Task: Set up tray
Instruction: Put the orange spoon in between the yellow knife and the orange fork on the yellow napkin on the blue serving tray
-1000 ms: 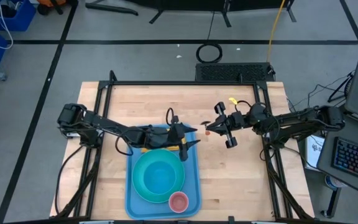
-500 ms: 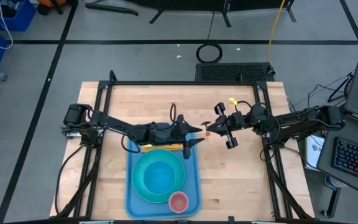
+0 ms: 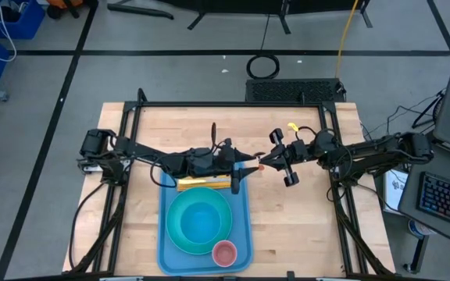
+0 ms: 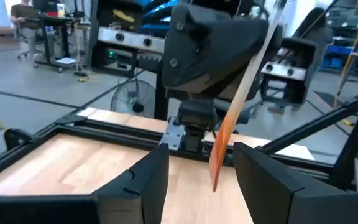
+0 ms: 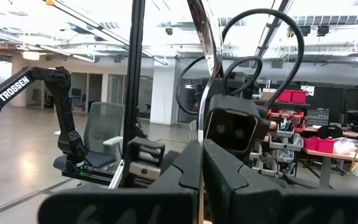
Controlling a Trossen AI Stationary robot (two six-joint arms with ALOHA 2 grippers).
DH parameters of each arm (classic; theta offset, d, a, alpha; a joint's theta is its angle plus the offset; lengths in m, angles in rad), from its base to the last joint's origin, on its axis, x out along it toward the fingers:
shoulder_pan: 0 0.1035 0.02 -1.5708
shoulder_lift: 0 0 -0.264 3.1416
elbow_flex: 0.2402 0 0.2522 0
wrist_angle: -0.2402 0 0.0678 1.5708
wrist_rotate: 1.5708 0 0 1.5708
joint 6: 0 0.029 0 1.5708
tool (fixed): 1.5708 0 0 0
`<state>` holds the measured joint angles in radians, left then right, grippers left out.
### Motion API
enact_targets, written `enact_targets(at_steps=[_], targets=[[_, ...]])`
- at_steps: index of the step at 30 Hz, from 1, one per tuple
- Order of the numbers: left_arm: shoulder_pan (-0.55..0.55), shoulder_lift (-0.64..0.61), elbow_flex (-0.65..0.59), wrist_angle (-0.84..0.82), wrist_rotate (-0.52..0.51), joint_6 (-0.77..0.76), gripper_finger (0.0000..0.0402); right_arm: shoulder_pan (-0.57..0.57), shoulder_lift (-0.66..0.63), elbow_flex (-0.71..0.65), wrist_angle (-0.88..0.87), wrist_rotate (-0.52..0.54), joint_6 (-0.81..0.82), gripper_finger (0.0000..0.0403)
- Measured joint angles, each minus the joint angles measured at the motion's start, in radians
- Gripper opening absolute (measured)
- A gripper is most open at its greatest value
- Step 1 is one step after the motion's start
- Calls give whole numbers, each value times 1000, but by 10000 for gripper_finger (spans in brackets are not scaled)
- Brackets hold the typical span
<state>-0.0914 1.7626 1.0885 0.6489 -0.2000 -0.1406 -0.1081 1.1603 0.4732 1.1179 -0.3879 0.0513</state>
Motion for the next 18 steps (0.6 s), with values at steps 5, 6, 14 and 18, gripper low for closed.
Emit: enact_targets(at_steps=[5, 6, 14, 18], targets=[[4, 0, 0, -3, 45, -3, 181, 0, 14, 0, 8, 10, 0, 0], [4, 0, 0, -1, 60, 2, 181, 0, 19, 0, 12, 23, 0, 0], [6, 0, 0, -8, 65, -12, 181, -1, 77, 1, 92, 20, 20, 0], [6, 0, 0, -10, 59, -12, 176, -1, 82, 1, 99, 20, 17, 0]])
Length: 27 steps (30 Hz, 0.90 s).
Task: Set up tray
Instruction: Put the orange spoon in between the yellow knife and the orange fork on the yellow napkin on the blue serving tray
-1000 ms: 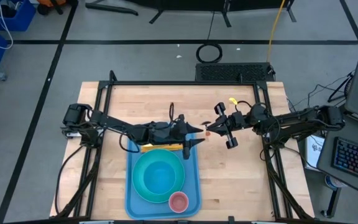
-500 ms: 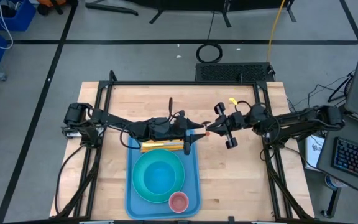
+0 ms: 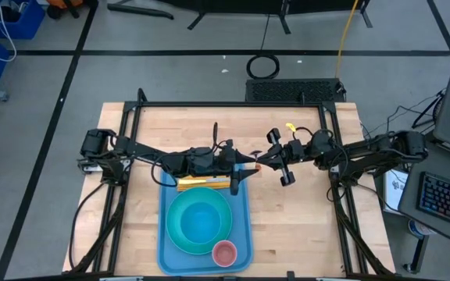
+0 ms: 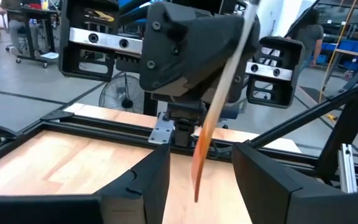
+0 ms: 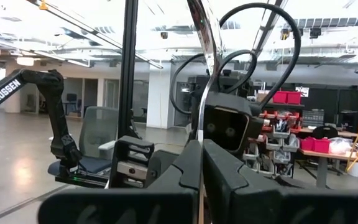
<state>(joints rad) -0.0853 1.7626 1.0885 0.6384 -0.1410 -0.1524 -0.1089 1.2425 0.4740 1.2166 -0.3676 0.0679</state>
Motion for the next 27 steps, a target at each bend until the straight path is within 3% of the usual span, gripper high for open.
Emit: enact_targets(at_steps=[4, 11, 21, 27], targets=[[0, 0, 0, 0, 0, 13, 136, 0, 0, 0, 2, -2, -1, 0], [0, 0, 0, 0, 7, 43, 15, 0, 0, 0, 3, -2, 0, 0], [-6, 0, 0, 0, 8, 81, 7, 0, 0, 0, 2, -4, 0, 0], [-18, 0, 0, -13, -63, 100, 4, 0, 0, 0, -15, -2, -14, 0]])
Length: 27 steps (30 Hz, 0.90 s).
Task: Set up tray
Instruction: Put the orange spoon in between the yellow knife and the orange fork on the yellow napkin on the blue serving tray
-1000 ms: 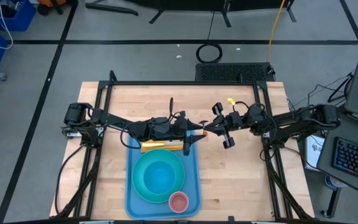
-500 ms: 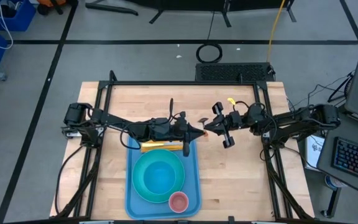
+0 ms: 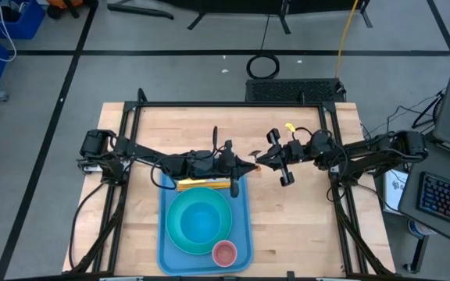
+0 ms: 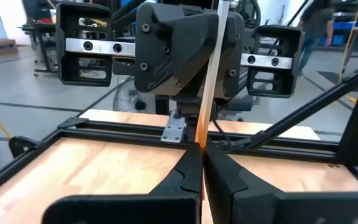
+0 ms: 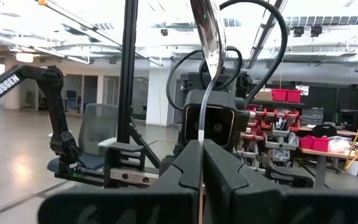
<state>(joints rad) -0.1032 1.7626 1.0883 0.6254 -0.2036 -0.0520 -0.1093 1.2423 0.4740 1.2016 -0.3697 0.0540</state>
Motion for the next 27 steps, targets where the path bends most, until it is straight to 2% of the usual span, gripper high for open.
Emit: enact_targets(at_steps=[10, 15, 27], targets=[[1, -7, 0, -72, 8, 25, 1, 0, 0, 0, -28, 1, -22, 13], [8, -29, -1, -208, 42, 24, 1, -11, 0, 0, -41, -1, -22, 40], [7, -173, 0, -496, -30, 14, 0, -35, -9, 0, -87, 2, -10, 108]])
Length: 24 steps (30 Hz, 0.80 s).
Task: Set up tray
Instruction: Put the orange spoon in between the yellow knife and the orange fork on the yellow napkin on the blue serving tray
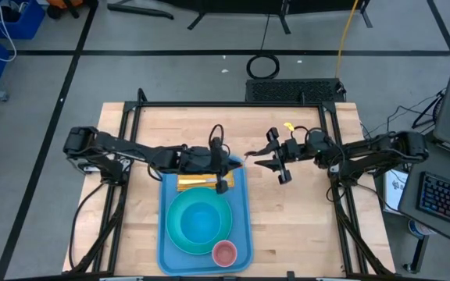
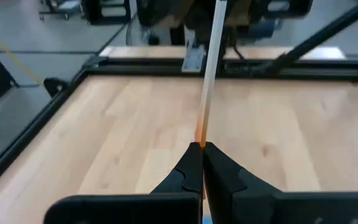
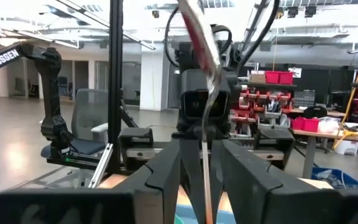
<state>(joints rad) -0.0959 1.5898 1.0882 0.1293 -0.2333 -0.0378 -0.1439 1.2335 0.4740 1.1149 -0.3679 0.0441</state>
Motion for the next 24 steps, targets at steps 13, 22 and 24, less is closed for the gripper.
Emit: enact_targets(at_steps=[13, 22, 24], targets=[[-6, -102, 0, -425, -19, -112, 0, -12, -4, 0, -153, -1, -25, 116], [-2, -138, 0, -631, 113, -159, 0, -12, -29, 29, -380, 7, -77, 117], [0, -138, 1, -672, 146, -155, 0, -6, -37, 54, -463, 48, -110, 121]])
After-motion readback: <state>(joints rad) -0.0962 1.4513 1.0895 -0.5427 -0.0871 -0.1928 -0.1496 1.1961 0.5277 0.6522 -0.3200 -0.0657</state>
